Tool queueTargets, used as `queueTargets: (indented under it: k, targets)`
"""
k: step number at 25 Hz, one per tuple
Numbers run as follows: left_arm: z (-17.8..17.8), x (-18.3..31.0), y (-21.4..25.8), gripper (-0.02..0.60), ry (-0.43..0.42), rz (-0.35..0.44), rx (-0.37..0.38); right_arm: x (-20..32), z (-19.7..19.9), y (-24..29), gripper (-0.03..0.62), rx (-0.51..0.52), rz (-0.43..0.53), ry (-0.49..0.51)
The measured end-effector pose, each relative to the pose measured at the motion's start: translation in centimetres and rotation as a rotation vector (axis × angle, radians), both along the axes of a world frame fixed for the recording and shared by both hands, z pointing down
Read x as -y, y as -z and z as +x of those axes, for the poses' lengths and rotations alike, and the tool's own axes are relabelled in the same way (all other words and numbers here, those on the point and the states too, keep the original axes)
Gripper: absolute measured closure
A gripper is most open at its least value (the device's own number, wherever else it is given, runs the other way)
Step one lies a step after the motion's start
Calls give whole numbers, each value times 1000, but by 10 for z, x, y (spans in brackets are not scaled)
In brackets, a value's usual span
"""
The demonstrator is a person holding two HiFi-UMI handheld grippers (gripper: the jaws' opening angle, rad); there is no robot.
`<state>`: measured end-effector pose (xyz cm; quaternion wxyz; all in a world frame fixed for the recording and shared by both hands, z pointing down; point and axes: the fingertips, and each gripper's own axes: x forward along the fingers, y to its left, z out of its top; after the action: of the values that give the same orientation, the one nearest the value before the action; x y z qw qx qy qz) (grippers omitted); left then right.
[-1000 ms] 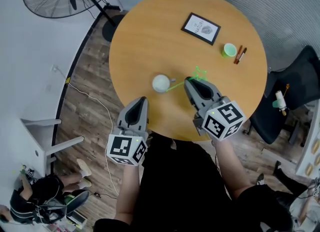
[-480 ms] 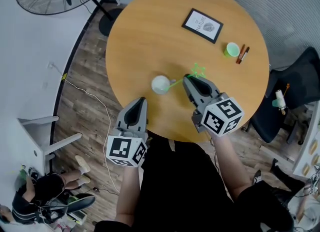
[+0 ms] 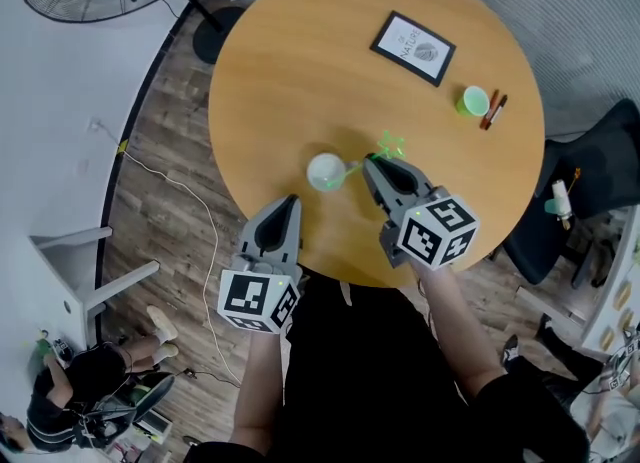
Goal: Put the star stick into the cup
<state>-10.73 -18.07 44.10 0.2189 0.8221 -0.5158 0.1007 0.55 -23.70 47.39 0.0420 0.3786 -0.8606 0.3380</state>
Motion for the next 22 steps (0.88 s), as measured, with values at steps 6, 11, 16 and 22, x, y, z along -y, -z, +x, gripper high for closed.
queueTargets:
  k: [6, 11, 16, 22]
  targets:
    - [-1, 2, -7, 581, -2, -16, 0, 3, -5, -14, 568, 27, -48, -2]
    - [0, 4, -9, 583, 0, -22, 3, 5, -6, -22, 568, 43, -78, -5]
    - [1, 4, -10, 581, 5, -24, 3, 4, -6, -30, 568, 66, -111, -2]
    - [0, 0, -10, 583, 8, -24, 15, 2, -10, -38, 566, 90, -151, -2]
